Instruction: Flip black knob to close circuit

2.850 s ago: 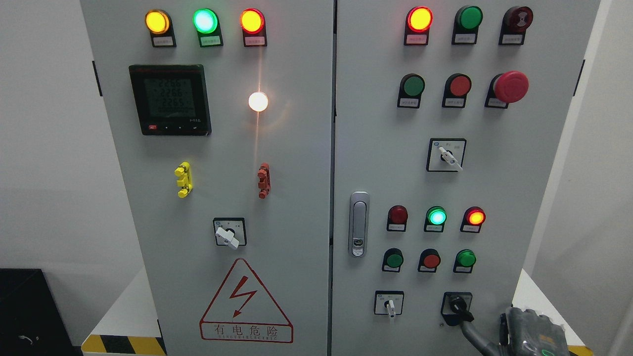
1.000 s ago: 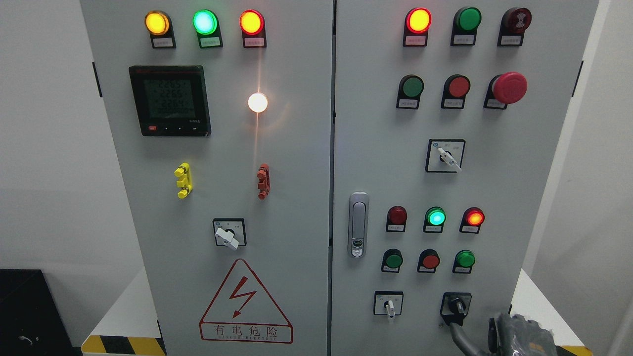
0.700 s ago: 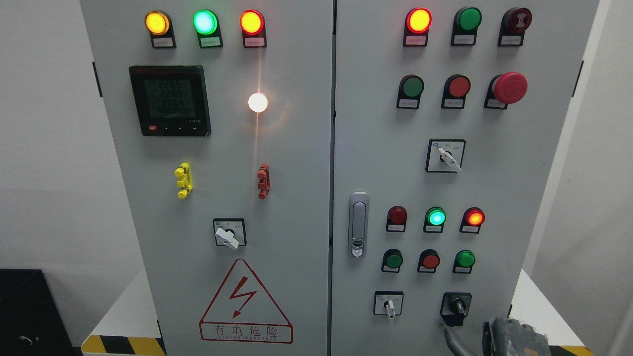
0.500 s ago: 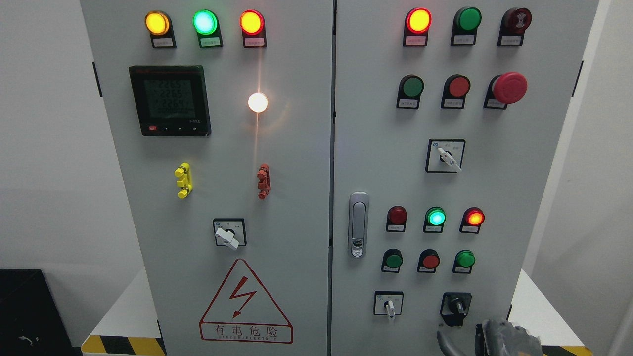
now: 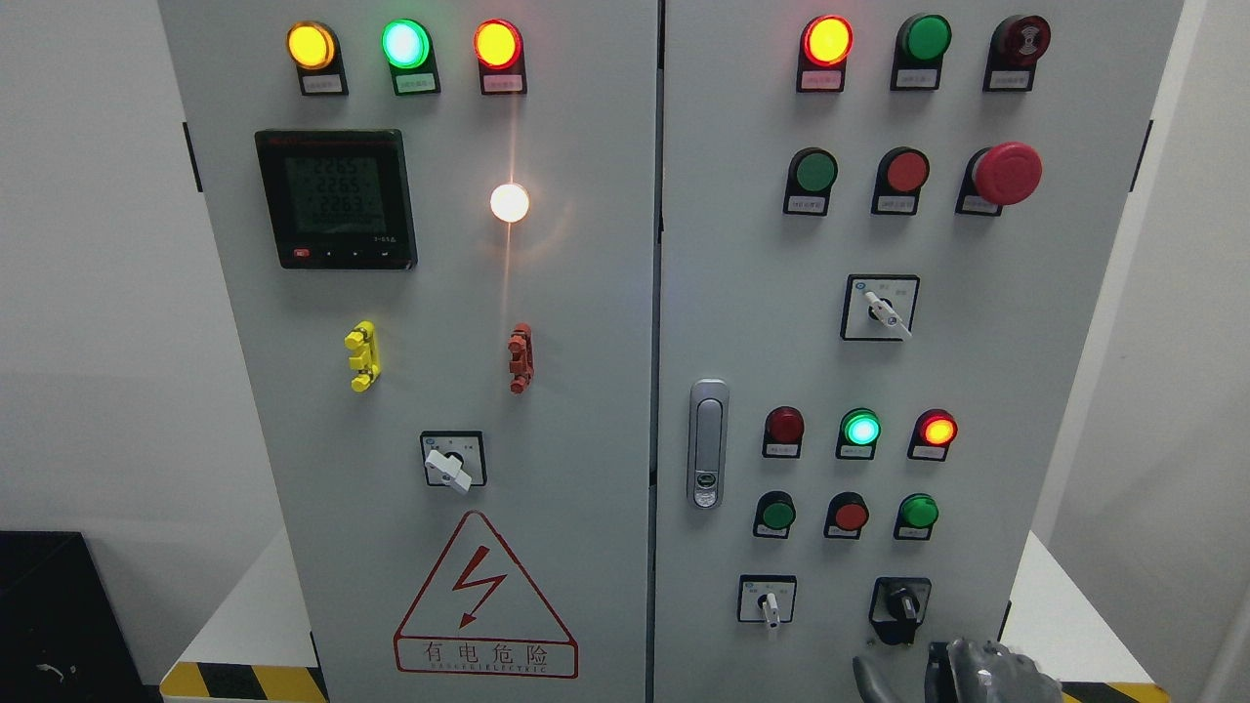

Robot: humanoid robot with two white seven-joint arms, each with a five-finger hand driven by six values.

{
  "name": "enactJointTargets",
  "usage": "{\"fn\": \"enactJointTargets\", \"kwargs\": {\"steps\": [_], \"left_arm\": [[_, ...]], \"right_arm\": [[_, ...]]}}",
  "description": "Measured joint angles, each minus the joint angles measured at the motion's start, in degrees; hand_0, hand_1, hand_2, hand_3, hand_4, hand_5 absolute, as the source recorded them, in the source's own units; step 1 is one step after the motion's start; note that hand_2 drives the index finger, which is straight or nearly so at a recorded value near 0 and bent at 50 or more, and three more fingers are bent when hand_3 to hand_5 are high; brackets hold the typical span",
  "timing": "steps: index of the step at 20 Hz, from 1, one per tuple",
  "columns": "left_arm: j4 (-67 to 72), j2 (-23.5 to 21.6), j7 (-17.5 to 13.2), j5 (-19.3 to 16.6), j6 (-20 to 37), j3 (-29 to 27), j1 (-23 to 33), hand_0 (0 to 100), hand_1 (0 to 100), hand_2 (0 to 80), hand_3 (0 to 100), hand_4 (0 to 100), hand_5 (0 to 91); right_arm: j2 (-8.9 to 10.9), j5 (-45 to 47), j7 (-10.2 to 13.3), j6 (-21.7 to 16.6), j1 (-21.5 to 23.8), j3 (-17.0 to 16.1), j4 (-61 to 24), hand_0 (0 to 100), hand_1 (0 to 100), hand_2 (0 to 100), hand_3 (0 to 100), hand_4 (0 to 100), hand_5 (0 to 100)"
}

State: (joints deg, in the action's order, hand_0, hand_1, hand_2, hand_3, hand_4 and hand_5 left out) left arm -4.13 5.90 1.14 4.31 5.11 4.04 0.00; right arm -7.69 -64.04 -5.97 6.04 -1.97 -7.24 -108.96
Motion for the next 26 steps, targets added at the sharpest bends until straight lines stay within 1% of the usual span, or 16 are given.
{"fn": "enactJointTargets", "kwargs": {"steps": [2, 5, 7, 9, 10, 11, 12, 13, 14, 15, 16, 17, 18, 19, 21, 26], "left_arm": [[0.0, 0.0, 0.0, 0.0, 0.0, 0.0, 0.0, 12, 56, 0.0, 0, 0, 0.0], [0.0, 0.0, 0.0, 0.0, 0.0, 0.0, 0.0, 12, 56, 0.0, 0, 0, 0.0], [0.0, 0.0, 0.0, 0.0, 0.0, 0.0, 0.0, 12, 56, 0.0, 0, 0, 0.0], [0.0, 0.0, 0.0, 0.0, 0.0, 0.0, 0.0, 12, 56, 0.0, 0, 0, 0.0], [0.0, 0.0, 0.0, 0.0, 0.0, 0.0, 0.0, 12, 56, 0.0, 0, 0, 0.0], [0.0, 0.0, 0.0, 0.0, 0.0, 0.0, 0.0, 12, 56, 0.0, 0, 0, 0.0], [0.0, 0.0, 0.0, 0.0, 0.0, 0.0, 0.0, 12, 56, 0.0, 0, 0, 0.0], [0.0, 0.0, 0.0, 0.0, 0.0, 0.0, 0.0, 12, 56, 0.0, 0, 0, 0.0], [0.0, 0.0, 0.0, 0.0, 0.0, 0.0, 0.0, 12, 56, 0.0, 0, 0, 0.0], [0.0, 0.0, 0.0, 0.0, 0.0, 0.0, 0.0, 12, 56, 0.0, 0, 0, 0.0], [0.0, 0.0, 0.0, 0.0, 0.0, 0.0, 0.0, 12, 56, 0.0, 0, 0, 0.0], [0.0, 0.0, 0.0, 0.0, 0.0, 0.0, 0.0, 12, 56, 0.0, 0, 0, 0.0], [0.0, 0.0, 0.0, 0.0, 0.0, 0.0, 0.0, 12, 56, 0.0, 0, 0, 0.0], [0.0, 0.0, 0.0, 0.0, 0.0, 0.0, 0.0, 12, 56, 0.0, 0, 0, 0.0], [0.0, 0.0, 0.0, 0.0, 0.0, 0.0, 0.0, 12, 56, 0.0, 0, 0, 0.0], [0.0, 0.0, 0.0, 0.0, 0.0, 0.0, 0.0, 12, 56, 0.0, 0, 0, 0.0]], "right_arm": [[0.02, 5.4, 2.06, 0.0, 2.03, 0.22, -1.39, 0, 2, 74, 100, 89, 85], [0.08, 14.07, 4.91, 0.0, 5.39, 0.51, -3.41, 0, 3, 60, 89, 81, 77], [0.13, 20.32, 5.87, 0.0, 7.73, 0.62, -4.6, 0, 3, 49, 76, 73, 72], [0.22, 26.08, 6.57, -0.19, 9.64, 0.71, -5.57, 0, 3, 43, 65, 64, 67], [0.25, 28.75, 6.76, -0.27, 10.54, 0.73, -5.98, 0, 3, 38, 56, 55, 58], [0.29, 31.87, 7.26, -0.35, 11.4, 0.8, -6.39, 0, 2, 36, 54, 54, 57], [0.32, 34.84, 7.62, -0.47, 12.18, 0.87, -6.81, 0, 1, 31, 48, 48, 49], [0.34, 37.8, 7.92, -0.54, 12.77, 0.94, -7.14, 0, 0, 23, 38, 37, 36], [0.37, 40.82, 8.1, -0.56, 13.27, 1.02, -7.42, 0, 0, 22, 37, 36, 36], [0.4, 43.69, 8.12, -0.59, 13.72, 1.09, -7.69, 0, 0, 17, 30, 28, 26], [0.42, 46.74, 8.23, -0.67, 14.18, 1.16, -7.96, 0, 0, 8, 21, 16, 13], [0.44, 49.34, 8.33, -0.69, 14.65, 1.23, -8.2, 0, 0, 6, 18, 14, 11], [0.45, 51.66, 7.79, -0.71, 15.04, 1.27, -8.4, 0, 0, 4, 14, 8, 5], [0.47, 53.83, 7.14, -0.71, 15.46, 1.34, -8.62, 0, 0, 2, 11, 4, 2], [0.51, 57.45, 6.38, -0.71, 16.22, 1.46, -8.95, 0, 0, 0, 7, 1, 0], [0.56, 62.87, 5.66, -0.77, 17.37, 1.76, -9.56, 0, 0, 0, 2, 0, 0]]}}
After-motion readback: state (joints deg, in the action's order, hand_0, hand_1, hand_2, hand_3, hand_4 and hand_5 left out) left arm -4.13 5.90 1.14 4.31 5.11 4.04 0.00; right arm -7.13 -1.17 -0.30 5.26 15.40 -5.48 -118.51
